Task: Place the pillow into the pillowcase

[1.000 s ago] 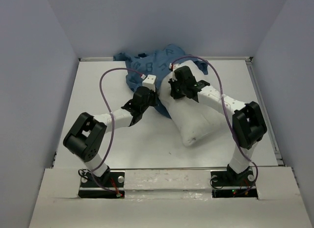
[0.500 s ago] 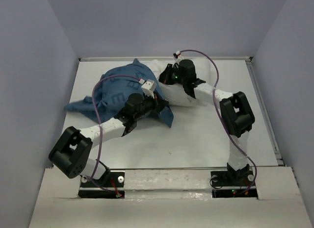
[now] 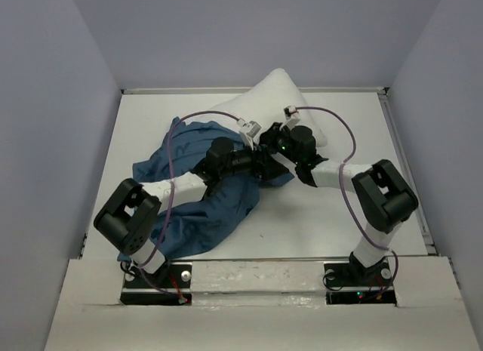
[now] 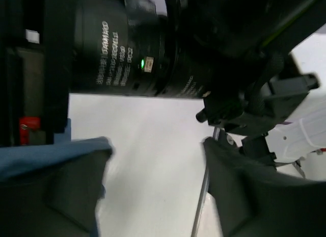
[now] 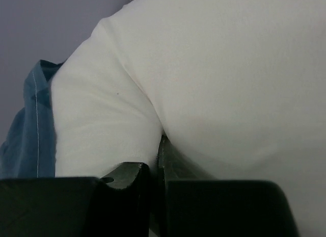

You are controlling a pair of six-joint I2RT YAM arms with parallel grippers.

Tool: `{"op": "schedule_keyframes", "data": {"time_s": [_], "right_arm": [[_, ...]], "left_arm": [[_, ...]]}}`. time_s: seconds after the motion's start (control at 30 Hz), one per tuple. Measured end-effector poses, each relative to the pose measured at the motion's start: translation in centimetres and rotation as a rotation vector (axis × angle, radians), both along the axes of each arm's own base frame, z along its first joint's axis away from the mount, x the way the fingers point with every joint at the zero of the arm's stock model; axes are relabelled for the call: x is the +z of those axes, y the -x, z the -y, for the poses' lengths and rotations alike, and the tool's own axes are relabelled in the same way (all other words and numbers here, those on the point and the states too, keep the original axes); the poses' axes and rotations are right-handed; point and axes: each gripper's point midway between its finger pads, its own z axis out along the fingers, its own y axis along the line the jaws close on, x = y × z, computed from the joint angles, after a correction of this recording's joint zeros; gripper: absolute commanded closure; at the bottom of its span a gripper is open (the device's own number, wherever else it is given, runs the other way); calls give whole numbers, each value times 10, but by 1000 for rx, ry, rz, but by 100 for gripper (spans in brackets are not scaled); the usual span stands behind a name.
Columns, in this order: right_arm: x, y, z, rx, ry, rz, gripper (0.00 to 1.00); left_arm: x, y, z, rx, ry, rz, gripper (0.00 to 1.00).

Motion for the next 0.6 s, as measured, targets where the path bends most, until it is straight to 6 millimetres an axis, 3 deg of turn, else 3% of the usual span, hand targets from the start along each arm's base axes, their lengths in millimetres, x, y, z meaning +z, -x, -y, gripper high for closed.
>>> {"op": "schedule_keyframes", "data": {"time_s": [0.1, 0.17, 0.23, 0.27, 0.3, 0.33, 0.43, 0.47, 0.57, 0.6], "right_arm": [[4, 27, 21, -26, 20, 26, 100], [-1, 52, 39, -37, 42, 29, 100], [-5, 72, 50, -32, 62, 17, 100], [-6, 79, 53, -28, 68, 16, 100], [-7, 90, 57, -23, 82, 18, 100], [-5, 99, 59, -16, 90, 24, 100], [-4, 119, 56, 9, 129, 36, 100], [-4, 126, 51, 22, 144, 40, 100], [-6, 155, 30, 90, 191, 56, 100], [-8, 165, 22, 116, 202, 54, 100]], "left_arm": [[33, 9, -1, -9, -24, 56, 1], [71, 13, -15, 20, -14, 118, 1], [131, 2, -49, 142, 27, 225, 3], [148, -6, -65, 210, 30, 252, 3], [176, -22, -97, 346, 33, 293, 10], [189, -34, -122, 449, 20, 311, 13], [195, -65, -180, 683, -83, 296, 27], [189, -70, -184, 703, -118, 277, 30], [147, -79, -184, 692, -256, 195, 30], [118, -83, -183, 679, -338, 140, 30]]}}
